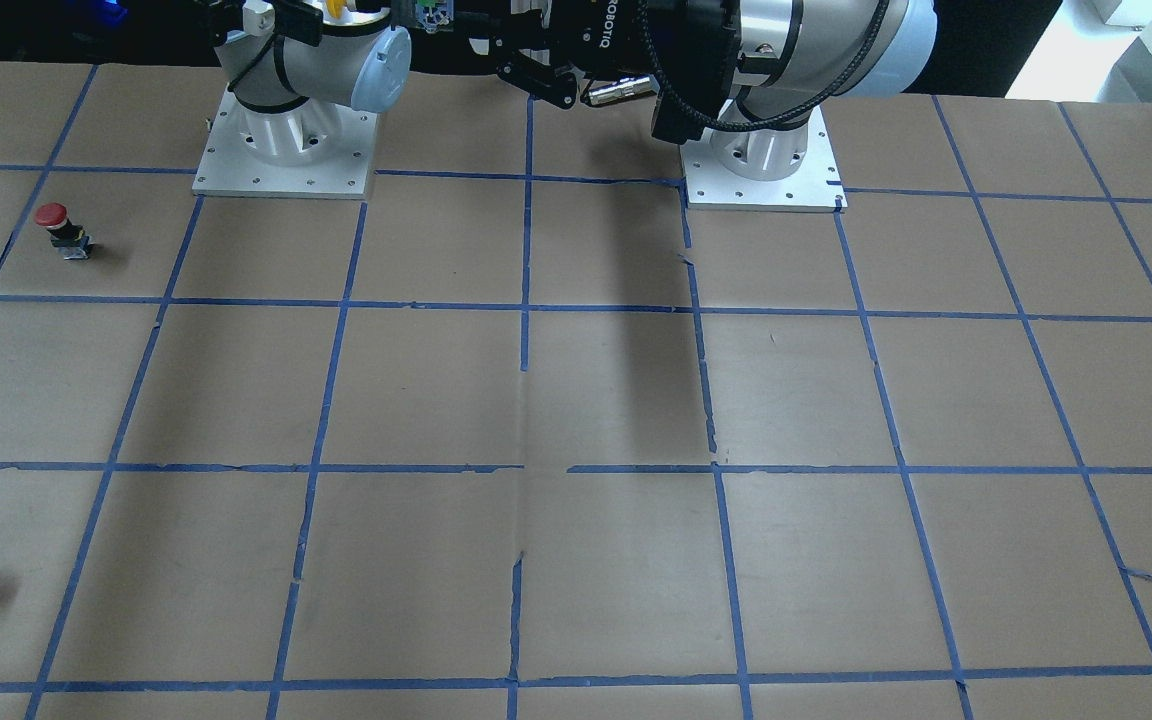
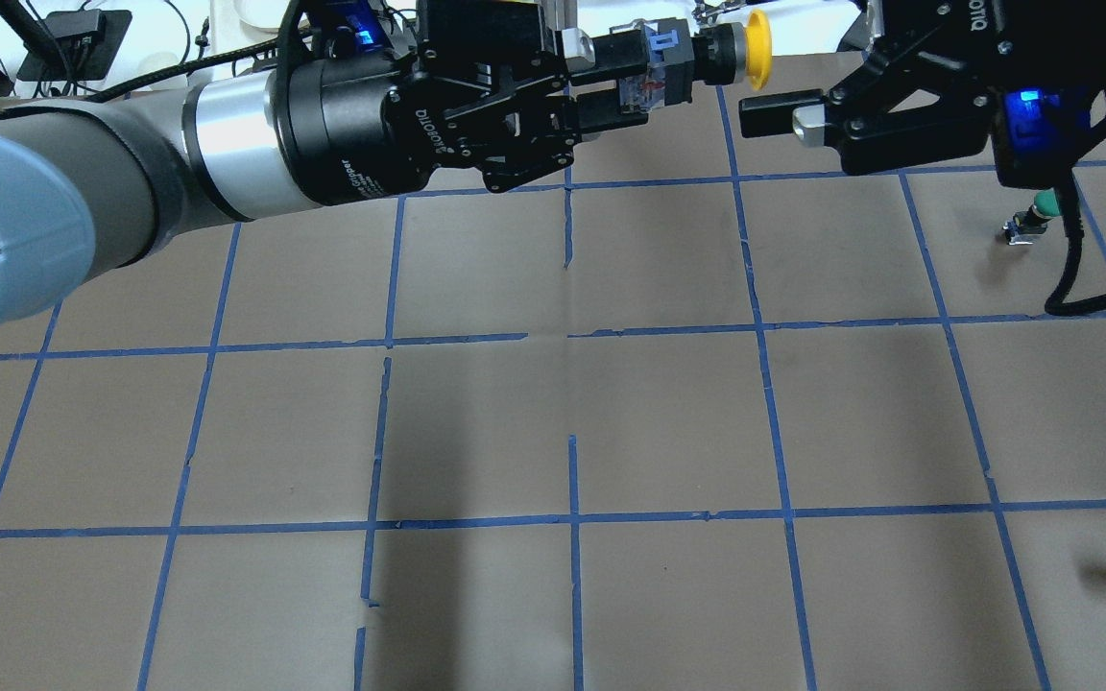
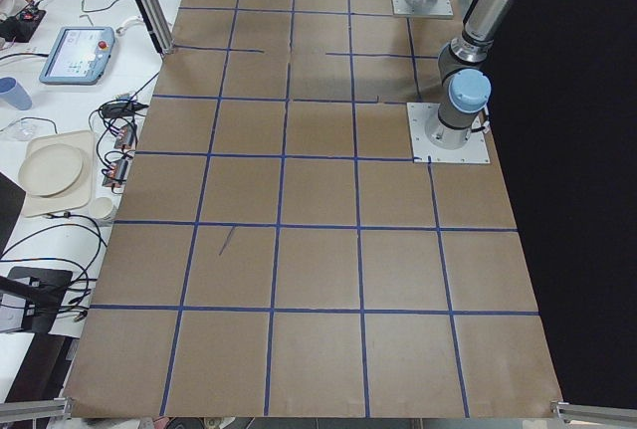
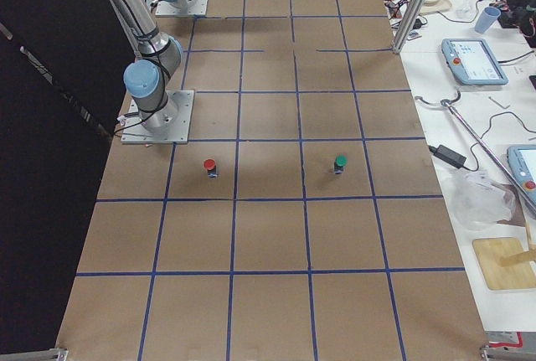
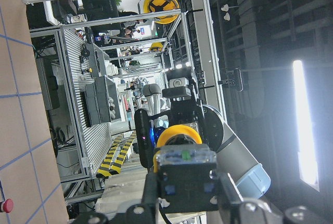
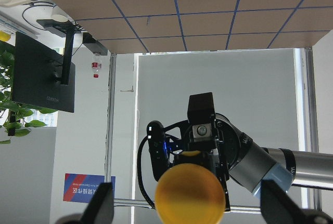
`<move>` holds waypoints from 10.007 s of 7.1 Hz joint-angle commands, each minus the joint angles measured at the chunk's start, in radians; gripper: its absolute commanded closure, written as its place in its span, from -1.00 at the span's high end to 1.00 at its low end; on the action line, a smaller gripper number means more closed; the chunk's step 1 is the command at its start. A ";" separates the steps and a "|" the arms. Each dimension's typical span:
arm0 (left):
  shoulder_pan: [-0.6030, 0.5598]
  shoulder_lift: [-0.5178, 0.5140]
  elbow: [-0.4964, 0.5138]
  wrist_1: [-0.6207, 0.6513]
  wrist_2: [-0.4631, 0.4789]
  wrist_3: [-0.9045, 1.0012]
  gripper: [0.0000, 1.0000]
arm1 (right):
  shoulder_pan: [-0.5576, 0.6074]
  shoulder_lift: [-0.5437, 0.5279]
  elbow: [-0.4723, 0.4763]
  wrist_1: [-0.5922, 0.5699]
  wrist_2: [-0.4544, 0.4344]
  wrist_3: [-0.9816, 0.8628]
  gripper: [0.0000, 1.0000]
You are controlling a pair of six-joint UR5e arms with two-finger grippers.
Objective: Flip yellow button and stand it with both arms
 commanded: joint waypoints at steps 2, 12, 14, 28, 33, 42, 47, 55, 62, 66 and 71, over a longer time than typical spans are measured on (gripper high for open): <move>0.000 -0.001 -0.001 0.000 0.002 0.000 -0.88 | 0.002 0.001 0.001 0.003 0.004 0.001 0.48; 0.018 -0.001 0.007 0.000 0.134 -0.028 1.00 | -0.007 0.002 0.001 -0.004 0.014 0.005 -0.51; 0.079 -0.004 0.012 0.012 0.227 -0.069 1.00 | -0.012 0.001 -0.007 -0.065 -0.140 -0.010 -0.52; 0.068 -0.022 0.114 0.664 0.723 -0.887 0.96 | -0.080 0.002 0.200 -0.512 -1.218 -2.058 -0.77; -0.043 -0.051 0.179 0.649 1.546 -0.879 0.96 | -0.358 0.054 0.345 -0.732 -1.208 -2.625 -0.76; 0.023 -0.079 0.240 0.531 1.727 -0.781 0.98 | -0.476 0.415 0.332 -1.031 -1.214 -3.161 -0.67; 0.017 -0.091 0.246 0.502 1.750 -0.781 0.98 | -0.498 0.476 0.329 -1.069 -1.212 -3.167 -0.60; 0.006 -0.093 0.256 0.513 1.738 -0.779 0.98 | -0.498 0.483 0.299 -1.045 -1.185 -3.123 0.97; 0.006 -0.099 0.289 0.461 1.726 -0.778 0.99 | -0.249 0.090 0.234 -0.629 -1.203 -2.142 0.99; 0.009 -0.100 0.320 0.425 1.729 -0.770 0.99 | 0.048 0.001 0.230 -0.609 -1.134 -1.253 0.99; 0.011 -0.111 0.322 0.431 1.720 -0.770 0.99 | 0.304 0.002 0.083 -0.499 -1.188 -0.863 1.00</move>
